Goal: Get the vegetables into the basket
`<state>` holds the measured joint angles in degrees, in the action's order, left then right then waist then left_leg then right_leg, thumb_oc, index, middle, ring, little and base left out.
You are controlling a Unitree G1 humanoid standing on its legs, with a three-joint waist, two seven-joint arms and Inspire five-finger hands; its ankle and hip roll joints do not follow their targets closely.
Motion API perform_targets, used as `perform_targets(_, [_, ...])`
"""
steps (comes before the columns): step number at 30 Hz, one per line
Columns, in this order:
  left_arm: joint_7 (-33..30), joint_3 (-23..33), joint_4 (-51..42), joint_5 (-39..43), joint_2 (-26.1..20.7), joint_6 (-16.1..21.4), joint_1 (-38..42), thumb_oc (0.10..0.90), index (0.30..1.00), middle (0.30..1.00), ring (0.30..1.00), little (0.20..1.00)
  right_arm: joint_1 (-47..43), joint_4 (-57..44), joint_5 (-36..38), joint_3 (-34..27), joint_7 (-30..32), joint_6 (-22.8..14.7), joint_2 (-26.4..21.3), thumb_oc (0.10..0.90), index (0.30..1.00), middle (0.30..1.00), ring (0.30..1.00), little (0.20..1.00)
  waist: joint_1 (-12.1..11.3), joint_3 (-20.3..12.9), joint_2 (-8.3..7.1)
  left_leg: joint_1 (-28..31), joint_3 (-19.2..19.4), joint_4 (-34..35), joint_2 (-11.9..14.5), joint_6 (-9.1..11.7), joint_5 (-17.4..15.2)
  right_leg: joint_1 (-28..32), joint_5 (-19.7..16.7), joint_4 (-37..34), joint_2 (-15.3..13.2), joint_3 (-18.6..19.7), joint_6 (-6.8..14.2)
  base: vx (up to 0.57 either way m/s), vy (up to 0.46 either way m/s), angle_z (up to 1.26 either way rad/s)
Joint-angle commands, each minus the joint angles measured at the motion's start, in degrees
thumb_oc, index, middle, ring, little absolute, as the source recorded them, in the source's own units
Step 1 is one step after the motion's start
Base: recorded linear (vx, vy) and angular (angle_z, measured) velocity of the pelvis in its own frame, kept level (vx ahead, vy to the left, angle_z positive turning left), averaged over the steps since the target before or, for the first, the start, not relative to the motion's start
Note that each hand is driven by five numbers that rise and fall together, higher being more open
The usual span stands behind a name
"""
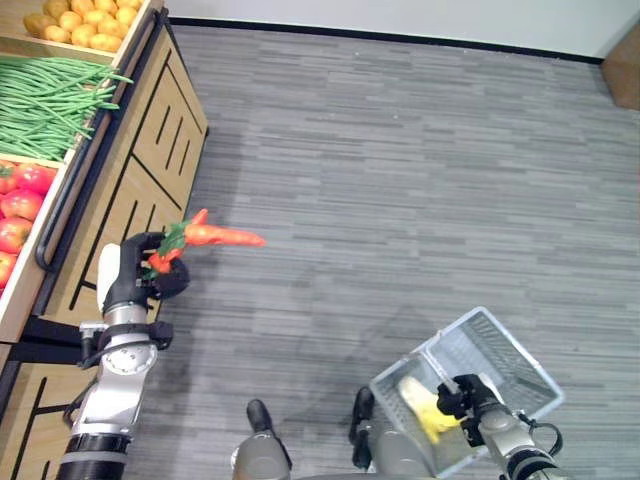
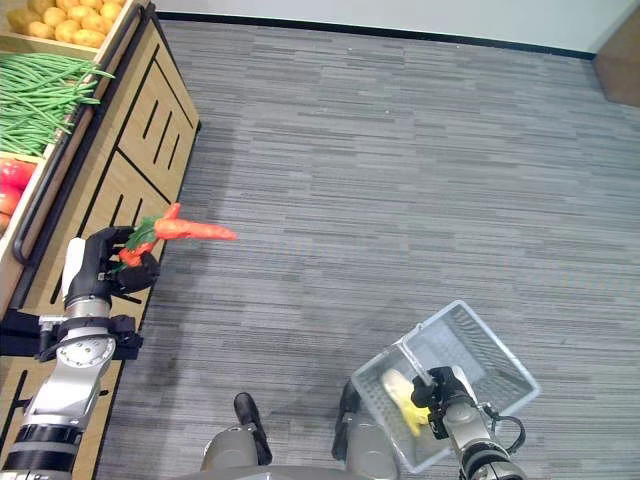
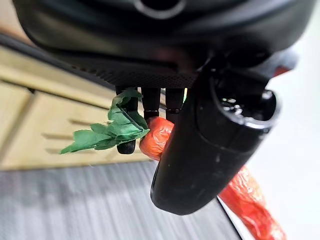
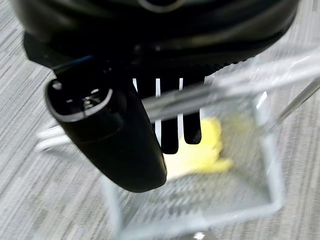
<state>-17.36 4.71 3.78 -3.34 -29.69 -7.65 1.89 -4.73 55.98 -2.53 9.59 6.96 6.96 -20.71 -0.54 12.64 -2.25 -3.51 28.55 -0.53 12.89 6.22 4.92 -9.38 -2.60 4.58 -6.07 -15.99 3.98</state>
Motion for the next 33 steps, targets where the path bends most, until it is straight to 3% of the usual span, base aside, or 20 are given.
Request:
perform_targets(1, [-2.0, 1.7, -1.3, -0.4, -4.1, 3.5, 1.7, 0.400, 0.300, 0.300, 0.300, 0.300, 2.1, -1.1, -0.9, 0.8, 1.0, -0.7, 0.0, 0.400, 0.300, 0.300, 0.300, 0.300, -0.6, -3.5, -1.00, -1.8, -1.1, -1.4, -1.5, 0.5, -0.1, 3.7, -1.2, -3.1, -7.5, -1.4, 7.0, 0.03, -0.200, 0.26])
perform_targets(2, [-1.4, 1.3, -0.3, 0.2, -3.8, 3.6, 1.7, 0.400, 0.300, 0.300, 0.300, 0.300, 2.1, -1.4, -0.5, 0.9, 1.1, -1.0, -0.4, 0.400, 0.300, 0.300, 0.300, 0.300, -0.2, -3.2, -0.62, -2.0, -2.2, -2.8, -0.7, 1.0, -0.4, 3.7, 0.4, -2.3, -6.2, -1.0, 6.0, 0.03, -0.217, 0.31])
perform_targets(3, [-1.0, 1.0, 0.5, 0.2, -3.2, 3.7, 1.8, 0.400, 0.300, 0.300, 0.300, 0.300, 1.8, -1.7, -0.1, 1.1, 1.0, -1.2, -1.4, 0.400, 0.300, 0.300, 0.300, 0.300, -0.3, -2.0, -0.76, -3.8, -6.1, -9.1, -0.3, 1.5, -2.4, 4.6, 1.3, -2.2, -5.6, -0.9, 4.8, 0.04, -0.221, 0.32])
perform_targets(4, [-0.9, 0.6, 0.7, 0.4, -2.8, 3.9, 1.9, 0.400, 0.300, 0.300, 0.300, 0.300, 1.7, -1.8, -0.2, 1.4, 1.0, -1.3, -1.9, 0.400, 0.300, 0.300, 0.300, 0.300, -1.0, -1.5, -0.89, -4.7, -10.2, -10.6, -1.3, 2.0, -2.1, 4.9, 1.5, -2.5, -5.3, -0.2, 4.6, 0.04, -0.110, 0.18])
perform_targets(7, [-1.4, -0.8, 1.7, 0.6, -2.3, 4.0, 2.5, 0.400, 0.300, 0.300, 0.300, 0.300, 1.4, -2.2, -0.6, 1.6, 1.1, -1.4, -2.9, 0.400, 0.300, 0.300, 0.300, 0.300, -2.7, -1.5, -0.86, -7.0, -23.1, -5.4, -4.9, 1.8, -2.5, 5.6, 1.5, -2.7, -5.3, 1.7, 5.4, 0.08, 0.038, -0.09])
perform_targets(9, [-0.4, -1.5, 1.3, 0.0, -3.0, 3.8, 2.2, 0.400, 0.300, 0.300, 0.300, 0.300, 1.8, -2.7, -0.8, 1.1, 0.8, -1.3, -2.9, 0.400, 0.300, 0.300, 0.300, 0.300, -1.5, -2.0, -0.59, -6.5, -21.8, -4.8, -5.2, 0.6, -3.1, 5.0, 1.0, -1.8, -5.9, 2.2, 5.9, 0.05, 0.100, -0.28])
perform_targets(14, [5.6, -5.5, -0.3, -3.1, -6.8, 4.0, -0.2, 0.400, 0.300, 0.300, 0.300, 0.300, -0.4, -2.6, -0.8, -0.2, 1.3, -0.8, -2.5, 0.400, 0.300, 0.300, 0.300, 0.300, -1.3, -2.6, -0.58, -4.1, -16.9, -4.1, -7.8, -1.9, -5.2, 2.2, -1.3, -0.6, -8.4, 6.0, 7.8, 0.02, 0.191, -0.45])
perform_targets(21, [12.2, -11.0, 0.6, -3.1, -10.5, 4.4, -0.1, 0.400, 0.300, 0.300, 0.300, 0.300, -6.5, -5.3, -1.3, 2.6, 0.5, -0.7, -3.1, 0.400, 0.300, 0.300, 0.300, 0.300, -1.6, -3.5, -0.51, -0.5, -13.6, -3.3, -8.6, -3.0, -6.6, 1.6, -3.1, -0.6, -8.9, 8.4, 8.7, 0.03, 0.077, -0.40])
perform_targets(28, [15.9, -17.6, -1.0, -8.1, -13.1, 3.5, 5.0, 0.400, 0.300, 0.300, 0.300, 0.300, -12.2, -8.4, 1.9, 4.7, -0.5, -0.2, -2.9, 0.400, 0.300, 0.300, 0.300, 0.300, -1.8, -4.2, 0.01, 1.7, -13.3, -2.6, -8.4, -3.1, -6.8, 2.6, -2.8, -1.4, -8.5, 8.7, 8.5, 0.00, -0.003, -0.14])
perform_targets(33, [18.7, -24.0, -4.5, -14.8, -14.6, 3.8, 9.6, 0.400, 0.300, 0.300, 0.300, 0.300, -16.1, -15.0, 3.8, 7.6, -0.9, -0.1, -2.2, 0.400, 0.300, 0.300, 0.300, 0.300, -1.8, -5.9, 1.09, 2.5, -14.1, 1.6, -7.3, -1.6, -3.7, 3.5, -2.1, -2.8, -7.6, 7.3, 8.1, -0.03, -0.049, 0.04])
